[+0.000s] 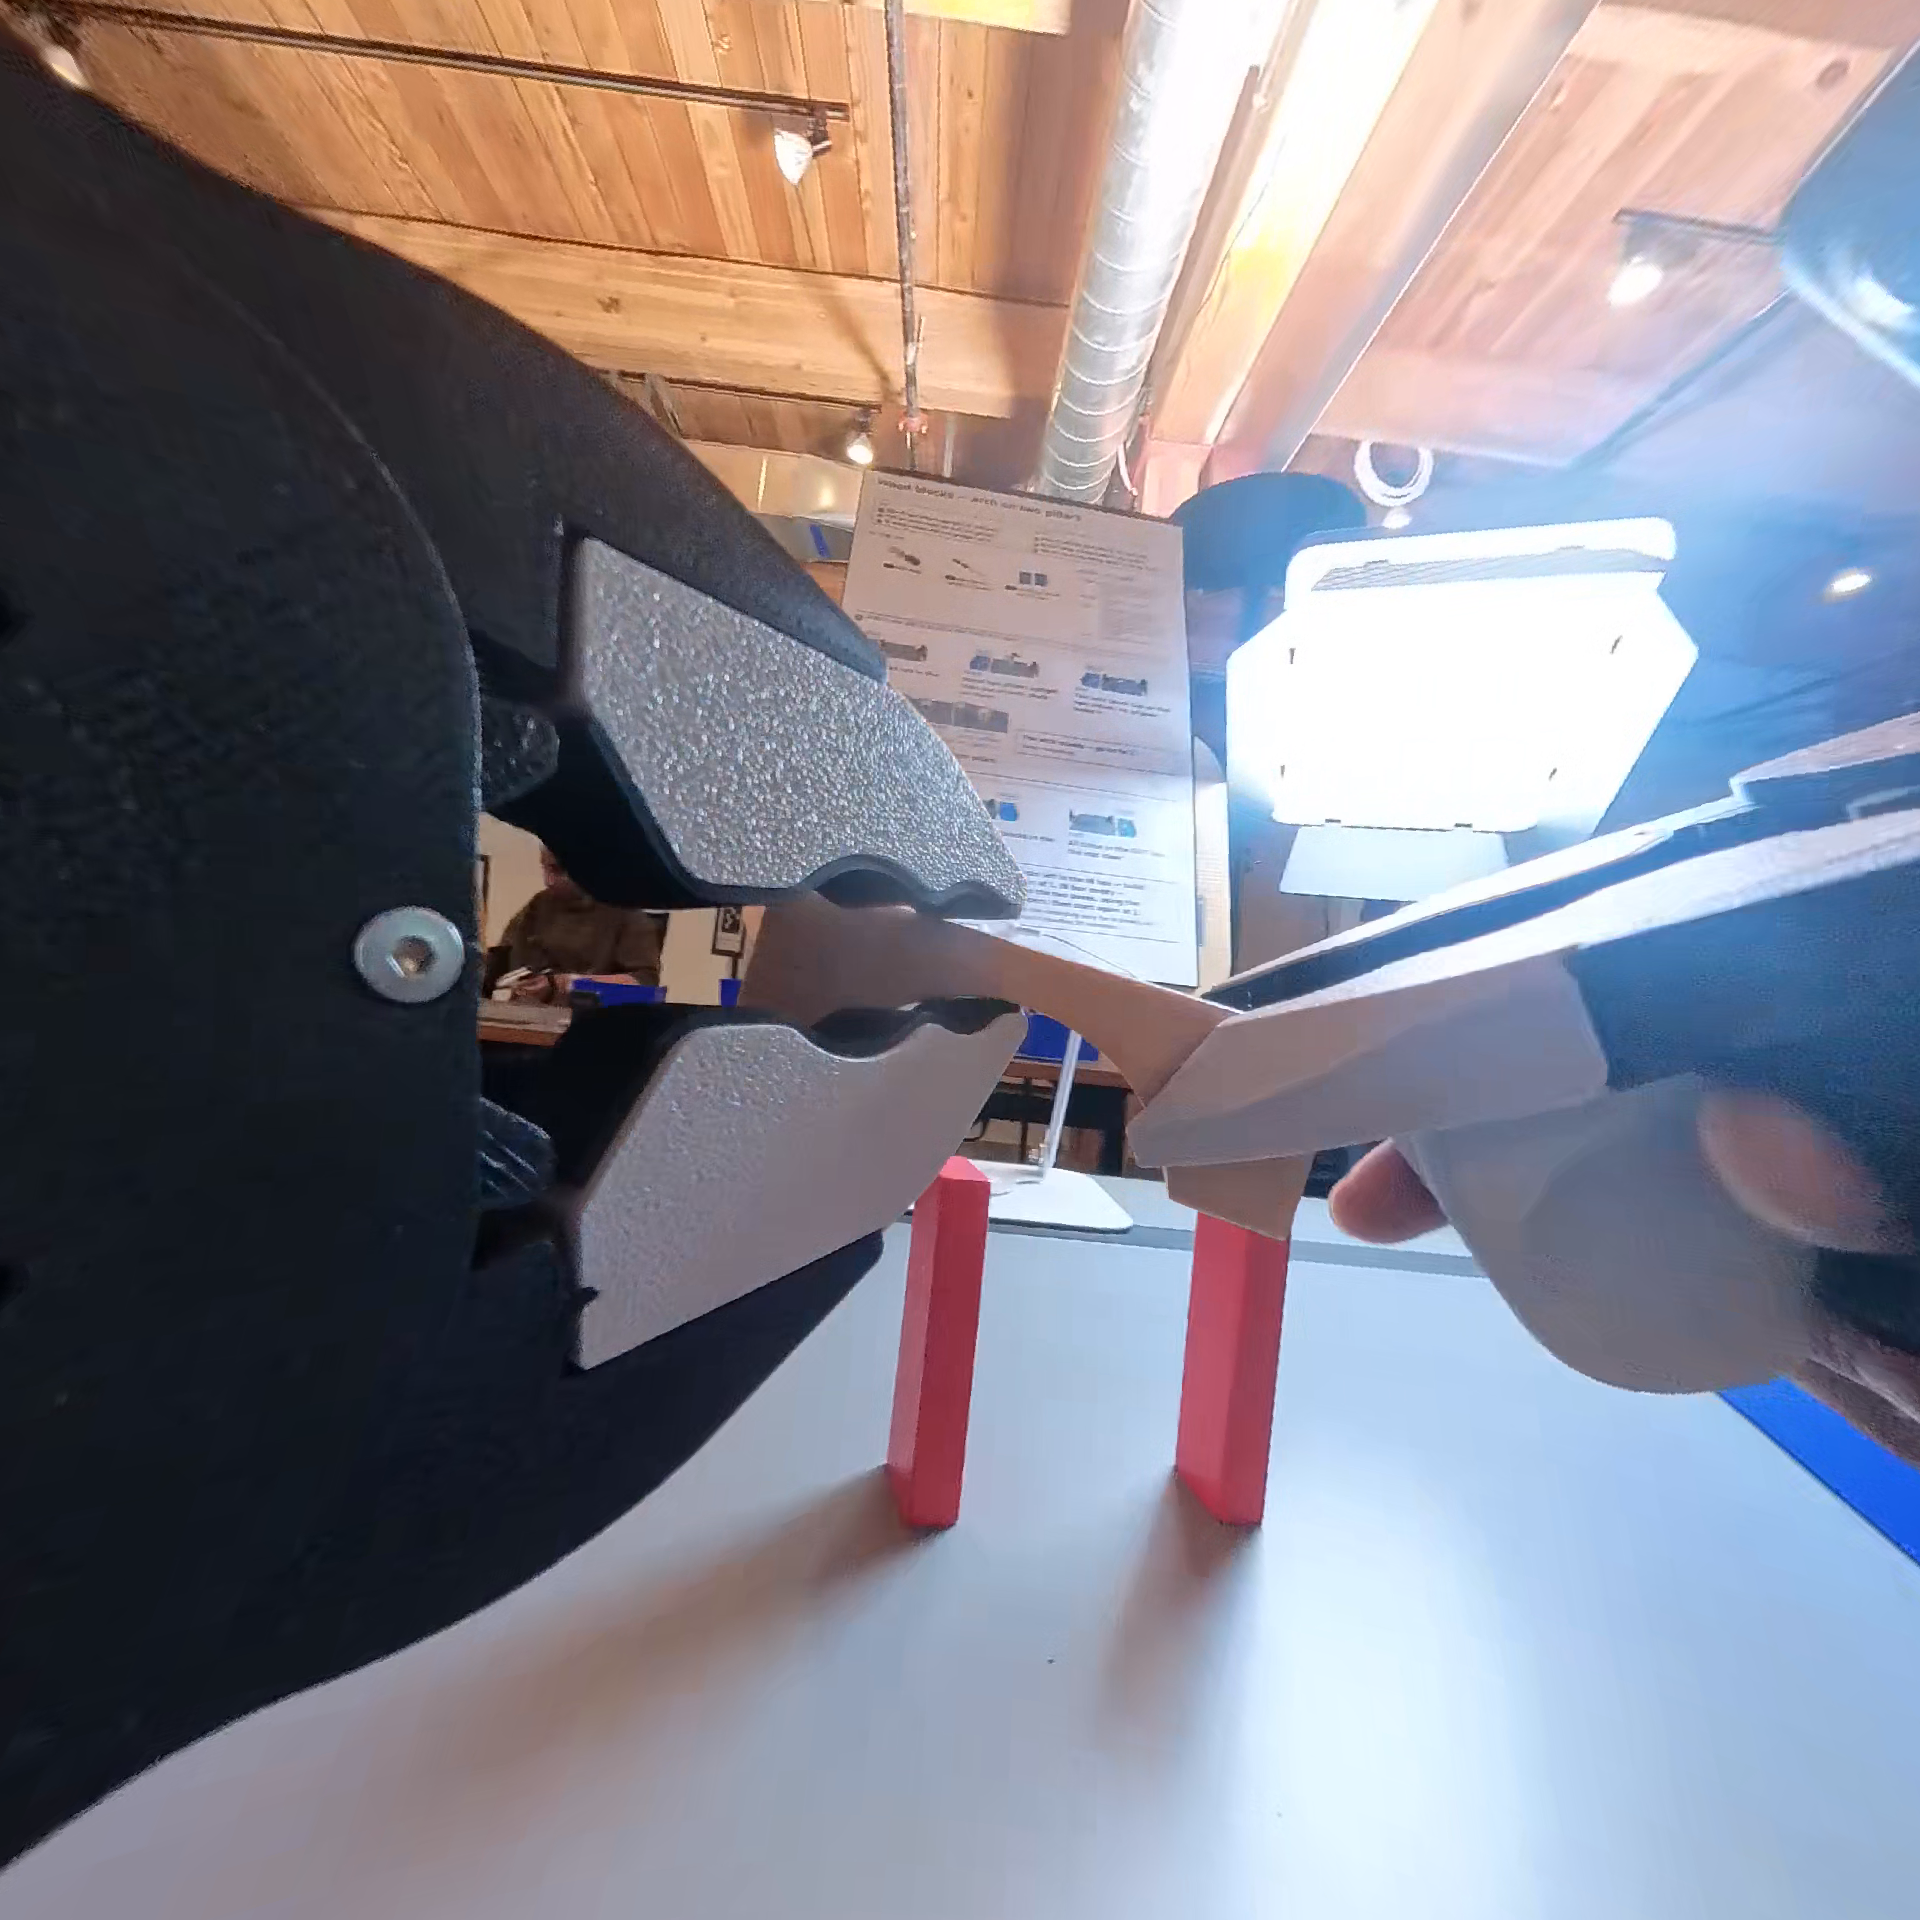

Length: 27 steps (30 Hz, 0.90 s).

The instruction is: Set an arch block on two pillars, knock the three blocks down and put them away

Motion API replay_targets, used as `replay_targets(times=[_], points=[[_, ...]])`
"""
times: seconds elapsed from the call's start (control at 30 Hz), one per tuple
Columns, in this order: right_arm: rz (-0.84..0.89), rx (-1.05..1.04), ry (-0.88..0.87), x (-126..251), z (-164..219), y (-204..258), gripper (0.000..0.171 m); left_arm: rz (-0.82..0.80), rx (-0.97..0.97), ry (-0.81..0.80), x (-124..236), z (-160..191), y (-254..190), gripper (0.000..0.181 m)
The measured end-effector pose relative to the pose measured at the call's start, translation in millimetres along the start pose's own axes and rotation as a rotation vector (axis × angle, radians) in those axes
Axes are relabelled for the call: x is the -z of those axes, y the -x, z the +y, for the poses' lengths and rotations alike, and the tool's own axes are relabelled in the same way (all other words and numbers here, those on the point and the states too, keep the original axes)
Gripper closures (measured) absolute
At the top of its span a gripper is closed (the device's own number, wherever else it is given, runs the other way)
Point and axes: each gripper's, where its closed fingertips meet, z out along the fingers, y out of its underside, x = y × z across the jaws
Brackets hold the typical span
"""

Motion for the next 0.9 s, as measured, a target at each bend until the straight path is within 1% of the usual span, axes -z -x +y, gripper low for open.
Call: replay_targets(times=[0.03,0.13,0.2,0.3,0.37,0.47,0.57,0.67,0.77,0.83,0.87,0.9], points=[[0.0,0.012,-0.008,0.1,0.4,0.9,0.136,0.001,0.002,0.004,-0.4,1.1,-1.1,0.167],[0.004,0.072,-0.015,2.6,1.0,2.6,0.136,0.049,0.085,-0.072,2.6,-2.2,-9.4,0.165],[0.016,0.109,-0.011,3.7,4.3,1.7,0.137,0.146,0.187,-0.085,2.7,-0.1,-19.7,0.157],[-0.001,0.114,-0.008,5.6,12.0,0.1,0.137,0.346,0.447,-0.112,5.5,0.9,-33.7,0.147],[-0.016,0.122,-0.013,6.7,16.2,0.2,0.137,0.477,0.594,-0.126,8.9,0.1,-40.5,0.143],[-0.051,0.131,-0.029,7.2,18.4,4.4,0.137,0.622,0.701,-0.128,13.9,-2.2,-50.0,0.141],[-0.082,0.137,-0.055,9.1,16.1,10.6,0.137,0.708,0.782,-0.16,18.8,-11.2,-57.1,0.137],[-0.129,0.131,-0.125,14.2,6.0,19.3,0.137,0.818,0.887,-0.186,22.7,-21.4,-67.8,0.125],[-0.204,0.088,-0.255,25.0,-12.6,29.6,0.137,0.921,1.053,-0.242,25.9,-31.0,-73.6,0.114],[-0.251,0.056,-0.325,31.9,-21.9,34.0,0.137,0.94,1.147,-0.302,27.1,-38.6,-69.6,0.115],[-0.261,0.049,-0.342,33.7,-23.7,34.5,0.137,0.928,1.167,-0.345,28.5,-42.2,-64.2,0.12],[-0.269,0.048,-0.35,35.1,-23.6,34.5,0.137,0.911,1.175,-0.383,30.1,-44.4,-57.7,0.133]])
